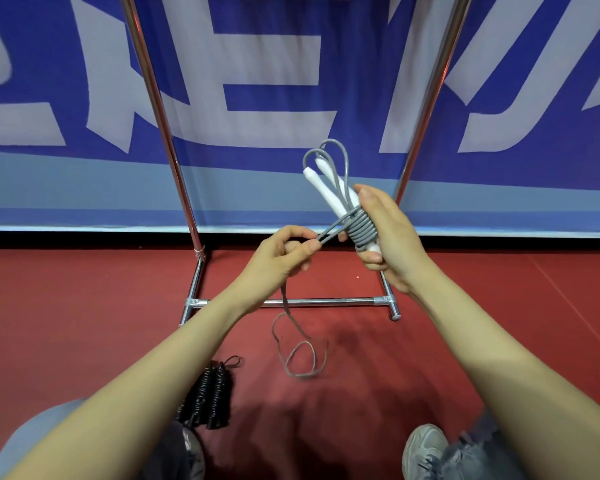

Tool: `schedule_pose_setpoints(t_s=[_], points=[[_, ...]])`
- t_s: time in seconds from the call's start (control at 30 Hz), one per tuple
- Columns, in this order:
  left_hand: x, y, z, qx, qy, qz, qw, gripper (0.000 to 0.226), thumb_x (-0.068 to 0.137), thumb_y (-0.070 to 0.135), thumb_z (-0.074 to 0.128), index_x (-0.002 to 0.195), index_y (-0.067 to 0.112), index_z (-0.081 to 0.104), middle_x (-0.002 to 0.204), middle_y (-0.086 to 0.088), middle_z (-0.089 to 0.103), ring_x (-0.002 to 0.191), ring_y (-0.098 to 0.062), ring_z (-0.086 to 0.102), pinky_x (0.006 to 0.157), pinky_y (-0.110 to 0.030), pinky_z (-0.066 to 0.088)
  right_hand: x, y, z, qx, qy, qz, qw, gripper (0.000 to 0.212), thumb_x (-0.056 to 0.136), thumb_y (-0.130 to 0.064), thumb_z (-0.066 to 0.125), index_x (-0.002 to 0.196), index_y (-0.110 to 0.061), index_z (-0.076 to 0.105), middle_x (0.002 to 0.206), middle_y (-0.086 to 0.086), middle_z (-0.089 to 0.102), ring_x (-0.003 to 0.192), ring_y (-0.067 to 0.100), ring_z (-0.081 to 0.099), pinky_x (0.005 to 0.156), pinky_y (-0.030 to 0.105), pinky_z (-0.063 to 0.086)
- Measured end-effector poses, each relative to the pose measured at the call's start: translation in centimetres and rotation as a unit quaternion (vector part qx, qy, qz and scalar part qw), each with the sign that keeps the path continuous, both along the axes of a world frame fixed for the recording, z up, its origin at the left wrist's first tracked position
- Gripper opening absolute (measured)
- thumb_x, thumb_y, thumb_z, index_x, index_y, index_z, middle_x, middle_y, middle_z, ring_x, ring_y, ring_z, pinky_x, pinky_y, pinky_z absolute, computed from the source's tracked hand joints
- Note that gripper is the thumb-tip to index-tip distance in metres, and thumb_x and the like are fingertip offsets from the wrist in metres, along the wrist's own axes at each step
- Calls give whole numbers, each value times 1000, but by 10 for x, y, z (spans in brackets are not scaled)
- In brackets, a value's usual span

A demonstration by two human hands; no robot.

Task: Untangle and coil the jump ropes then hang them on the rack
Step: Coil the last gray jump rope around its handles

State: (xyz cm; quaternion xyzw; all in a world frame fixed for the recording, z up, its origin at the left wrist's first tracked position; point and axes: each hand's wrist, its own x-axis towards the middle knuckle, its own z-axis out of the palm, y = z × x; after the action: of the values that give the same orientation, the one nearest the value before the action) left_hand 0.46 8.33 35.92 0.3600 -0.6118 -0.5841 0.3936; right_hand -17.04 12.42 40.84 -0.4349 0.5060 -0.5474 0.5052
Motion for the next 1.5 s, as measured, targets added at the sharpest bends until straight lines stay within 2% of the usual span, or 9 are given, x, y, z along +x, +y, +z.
schedule_pose_setpoints(t_s=[0.3, 0.37, 0.5, 0.6, 0.73, 0.93, 1.1, 1.3, 1.5], points=[[23, -19, 3, 49, 22, -117, 992, 46, 76, 1, 71, 119, 1, 54, 88, -4, 72, 81, -13, 63, 77, -22, 48, 2, 13, 5, 19, 60, 175, 982, 47, 88, -44, 54, 126, -19, 43, 65, 16, 65, 36, 10, 24, 39, 18, 14], [27, -20, 8, 9, -11, -137, 990, 45, 76, 0, 69, 118, 7, 55, 99, -3, 72, 93, -19, 66, 83, -29, 52, 3, 16, 3, 34, 106, 244, 963, 48, 88, -42, 60, 126, -19, 42, 67, 16, 66, 38, 12, 28, 37, 19, 17], [25, -16, 13, 64, -91, -195, 974, 61, 72, -10, 74, 123, 10, 46, 79, -8, 74, 72, -18, 70, 72, -28, 54, 3, 20, -1, 134, 286, 341, 885, 55, 80, -48, 68, 116, -19, 38, 72, 12, 70, 41, 17, 32, 40, 21, 23], [16, -8, 14, 41, -147, -170, 974, 54, 72, -12, 75, 114, 8, 48, 75, -10, 74, 71, -24, 65, 75, -32, 48, 7, 18, -15, 174, 441, 308, 825, 56, 80, -53, 68, 114, -22, 37, 77, 3, 72, 47, 16, 45, 45, 22, 36], [6, -2, 23, 27, -101, -52, 993, 40, 79, -6, 72, 108, 9, 50, 79, -7, 73, 56, -11, 59, 52, -21, 43, 7, 10, -33, 69, 580, 170, 794, 47, 87, -60, 52, 120, -29, 38, 79, 1, 55, 79, 29, 57, 72, 36, 44], [4, 9, 29, -147, -154, 19, 977, 44, 84, 7, 71, 120, 16, 47, 103, 0, 65, 52, -17, 57, 52, -29, 50, -2, 5, -24, 3, 561, 42, 827, 29, 94, -52, 46, 103, -25, 39, 82, -1, 57, 79, 34, 56, 72, 40, 44], [3, 13, 24, -105, -62, 47, 991, 40, 84, 1, 70, 114, 16, 46, 97, -3, 73, 55, -15, 58, 52, -23, 44, -1, 6, -21, -13, 533, 37, 845, 37, 96, -49, 46, 131, -39, 39, 81, -4, 56, 79, 26, 57, 78, 38, 46], [-8, 19, 18, -57, -7, 39, 998, 34, 86, -1, 67, 113, 9, 49, 95, 0, 68, 57, -13, 61, 55, -24, 48, -1, 2, -23, -10, 464, -12, 886, 27, 91, -51, 51, 104, -29, 43, 69, -2, 57, 68, 23, 55, 64, 36, 39], [-7, 18, 8, 31, -14, 37, 999, 31, 89, 19, 67, 112, 13, 47, 69, -5, 68, 52, -13, 51, 59, -25, 43, -6, -3, -14, 22, 151, 48, 987, 13, 95, -31, 56, 102, -26, 46, 74, 8, 61, 42, 12, 35, 39, 17, 24]])
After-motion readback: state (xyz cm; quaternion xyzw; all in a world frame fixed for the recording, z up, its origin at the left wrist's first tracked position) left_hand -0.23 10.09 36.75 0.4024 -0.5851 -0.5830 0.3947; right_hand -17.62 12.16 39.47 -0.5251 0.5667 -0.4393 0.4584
